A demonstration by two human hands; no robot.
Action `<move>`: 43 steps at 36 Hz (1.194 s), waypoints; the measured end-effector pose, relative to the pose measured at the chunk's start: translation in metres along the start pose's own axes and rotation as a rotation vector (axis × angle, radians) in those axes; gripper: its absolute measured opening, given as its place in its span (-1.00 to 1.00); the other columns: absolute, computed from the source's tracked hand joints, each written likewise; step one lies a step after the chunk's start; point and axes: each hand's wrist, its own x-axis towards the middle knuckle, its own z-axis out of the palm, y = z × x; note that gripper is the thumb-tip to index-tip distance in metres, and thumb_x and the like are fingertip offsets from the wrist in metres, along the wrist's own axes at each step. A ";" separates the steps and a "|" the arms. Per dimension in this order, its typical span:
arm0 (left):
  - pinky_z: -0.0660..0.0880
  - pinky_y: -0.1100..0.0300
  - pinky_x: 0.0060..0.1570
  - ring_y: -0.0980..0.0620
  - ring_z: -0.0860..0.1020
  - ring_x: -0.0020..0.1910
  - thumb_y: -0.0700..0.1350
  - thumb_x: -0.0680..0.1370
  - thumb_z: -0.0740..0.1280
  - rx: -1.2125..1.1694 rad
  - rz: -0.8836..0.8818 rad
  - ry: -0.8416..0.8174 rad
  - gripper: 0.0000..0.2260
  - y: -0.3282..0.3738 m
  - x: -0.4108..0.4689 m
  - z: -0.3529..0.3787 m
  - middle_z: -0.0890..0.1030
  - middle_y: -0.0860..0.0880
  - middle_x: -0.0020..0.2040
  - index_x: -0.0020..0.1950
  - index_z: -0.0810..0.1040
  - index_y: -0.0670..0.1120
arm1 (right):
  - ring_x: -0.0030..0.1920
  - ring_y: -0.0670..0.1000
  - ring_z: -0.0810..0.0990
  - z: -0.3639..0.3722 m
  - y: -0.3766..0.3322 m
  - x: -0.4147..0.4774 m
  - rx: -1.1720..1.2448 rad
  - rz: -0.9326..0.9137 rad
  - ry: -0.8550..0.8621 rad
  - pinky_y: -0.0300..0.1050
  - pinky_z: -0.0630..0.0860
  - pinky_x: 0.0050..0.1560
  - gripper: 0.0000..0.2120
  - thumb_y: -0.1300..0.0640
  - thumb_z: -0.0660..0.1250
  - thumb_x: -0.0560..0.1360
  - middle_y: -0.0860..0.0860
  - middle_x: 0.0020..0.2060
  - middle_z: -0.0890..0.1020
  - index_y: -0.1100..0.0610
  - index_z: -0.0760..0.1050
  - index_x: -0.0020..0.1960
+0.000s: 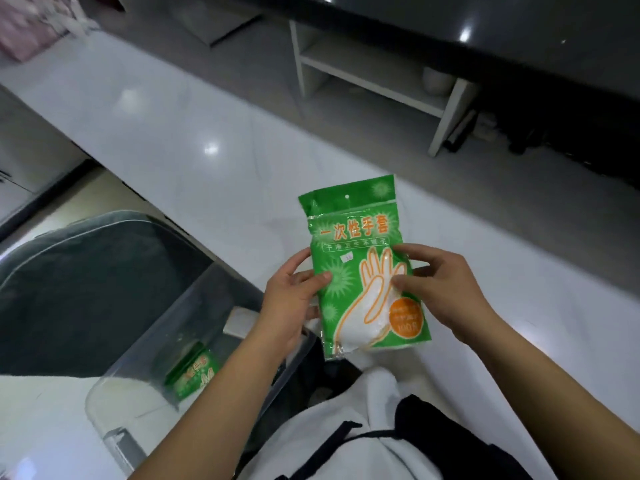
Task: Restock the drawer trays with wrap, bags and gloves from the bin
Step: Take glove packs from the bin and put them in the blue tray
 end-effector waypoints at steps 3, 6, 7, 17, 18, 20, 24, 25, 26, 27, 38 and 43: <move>0.66 -0.06 -0.11 -0.18 0.68 -0.04 -0.29 0.49 0.46 0.320 0.111 0.094 -0.49 -0.013 0.010 0.005 0.65 -0.20 0.02 0.33 0.51 0.16 | 0.07 0.08 0.63 0.009 0.009 0.011 -0.308 -0.018 -0.002 0.11 0.58 0.11 -0.46 0.21 0.49 0.37 0.07 0.15 0.63 -0.06 0.53 0.33; 0.63 -0.08 -0.01 -0.16 0.64 -0.04 -0.18 0.50 0.47 0.511 0.203 0.081 -0.44 -0.019 0.017 0.003 0.58 -0.15 -0.03 0.38 0.42 0.28 | 0.22 0.11 0.54 0.012 0.015 0.015 -0.430 -0.086 0.002 0.13 0.49 0.24 -0.44 0.14 0.46 0.40 0.05 0.29 0.55 0.02 0.46 0.39; 0.62 -0.07 0.00 -0.12 0.62 -0.03 -0.13 0.50 0.47 0.570 0.236 0.076 -0.42 -0.020 0.019 0.001 0.55 -0.10 -0.01 0.41 0.38 0.30 | 0.24 0.13 0.52 0.011 0.016 0.016 -0.477 -0.104 -0.005 0.15 0.47 0.25 -0.42 0.13 0.46 0.40 0.05 0.31 0.53 0.03 0.45 0.40; 0.38 0.03 0.33 -0.06 0.35 0.28 0.18 0.40 0.21 1.060 0.180 -0.083 -0.29 -0.005 0.038 0.007 0.27 0.04 0.17 0.55 0.11 0.32 | 0.41 0.19 0.32 0.014 0.021 0.019 -0.670 -0.226 -0.056 0.04 0.30 0.36 -0.23 -0.17 0.45 0.41 0.09 0.50 0.27 -0.01 0.26 0.52; 0.39 0.01 0.33 -0.06 0.37 0.28 0.18 0.39 0.22 1.053 0.155 -0.092 -0.28 -0.001 0.040 0.009 0.26 0.04 0.17 0.56 0.11 0.31 | 0.41 0.20 0.32 0.015 0.021 0.019 -0.681 -0.224 -0.057 0.04 0.30 0.36 -0.22 -0.19 0.45 0.40 0.09 0.50 0.27 -0.03 0.25 0.53; 0.43 -0.01 0.31 -0.06 0.42 0.25 0.14 0.40 0.26 0.993 0.118 -0.106 -0.27 0.006 0.041 0.013 0.27 0.05 0.18 0.56 0.11 0.31 | 0.42 0.19 0.32 0.016 0.019 0.020 -0.683 -0.198 -0.051 0.05 0.31 0.36 -0.21 -0.21 0.45 0.39 0.10 0.51 0.26 -0.03 0.26 0.52; 0.61 0.13 0.05 0.12 0.60 0.06 -0.10 0.45 0.41 0.673 0.135 -0.068 -0.23 0.007 0.031 0.013 0.49 0.06 0.19 0.54 0.12 0.30 | 0.28 0.12 0.49 0.013 0.013 0.019 -0.533 -0.110 -0.031 0.11 0.48 0.26 -0.25 -0.10 0.49 0.38 0.06 0.41 0.36 -0.07 0.28 0.50; 0.63 0.10 0.01 0.11 0.61 0.05 -0.14 0.46 0.43 0.569 0.105 -0.048 -0.22 0.004 0.027 0.010 0.51 0.07 0.17 0.52 0.12 0.30 | 0.21 0.10 0.54 0.012 0.012 0.018 -0.460 -0.087 -0.016 0.12 0.52 0.21 -0.29 -0.05 0.50 0.39 0.05 0.35 0.42 -0.11 0.30 0.48; 0.63 0.03 0.01 0.07 0.62 0.06 -0.17 0.47 0.45 0.465 0.048 -0.030 -0.21 0.001 0.023 0.008 0.52 0.05 0.17 0.53 0.11 0.27 | 0.14 0.08 0.58 0.011 0.011 0.017 -0.372 -0.057 0.001 0.14 0.55 0.15 -0.33 0.02 0.50 0.39 0.03 0.29 0.47 -0.14 0.33 0.44; 0.64 -0.02 -0.01 0.03 0.62 0.06 -0.21 0.49 0.45 0.366 -0.016 -0.022 -0.22 -0.001 0.019 0.006 0.53 0.02 0.17 0.55 0.12 0.22 | 0.07 0.06 0.61 0.009 0.011 0.017 -0.275 -0.009 0.013 0.14 0.59 0.09 -0.36 0.09 0.49 0.40 0.02 0.22 0.52 -0.16 0.36 0.41; 0.57 0.20 -0.33 0.00 0.70 -0.18 -0.30 0.56 0.35 0.035 -0.159 -0.287 -0.54 -0.010 -0.013 -0.018 0.73 -0.12 0.03 0.43 0.44 -0.01 | -0.26 0.05 0.73 -0.010 0.010 0.012 0.115 0.363 -0.116 -0.15 0.58 -0.33 -0.72 0.27 0.46 0.45 0.12 -0.18 0.75 0.19 0.61 0.15; 0.60 0.13 -0.27 -0.08 0.70 -0.08 -0.26 0.50 0.42 0.009 -0.119 -0.371 -0.45 -0.015 -0.029 -0.042 0.70 -0.19 0.10 0.45 0.42 0.03 | -0.01 0.12 0.72 -0.005 0.025 -0.020 0.297 0.393 -0.275 0.02 0.60 -0.04 -0.64 0.22 0.45 0.44 0.12 0.02 0.73 0.12 0.56 0.23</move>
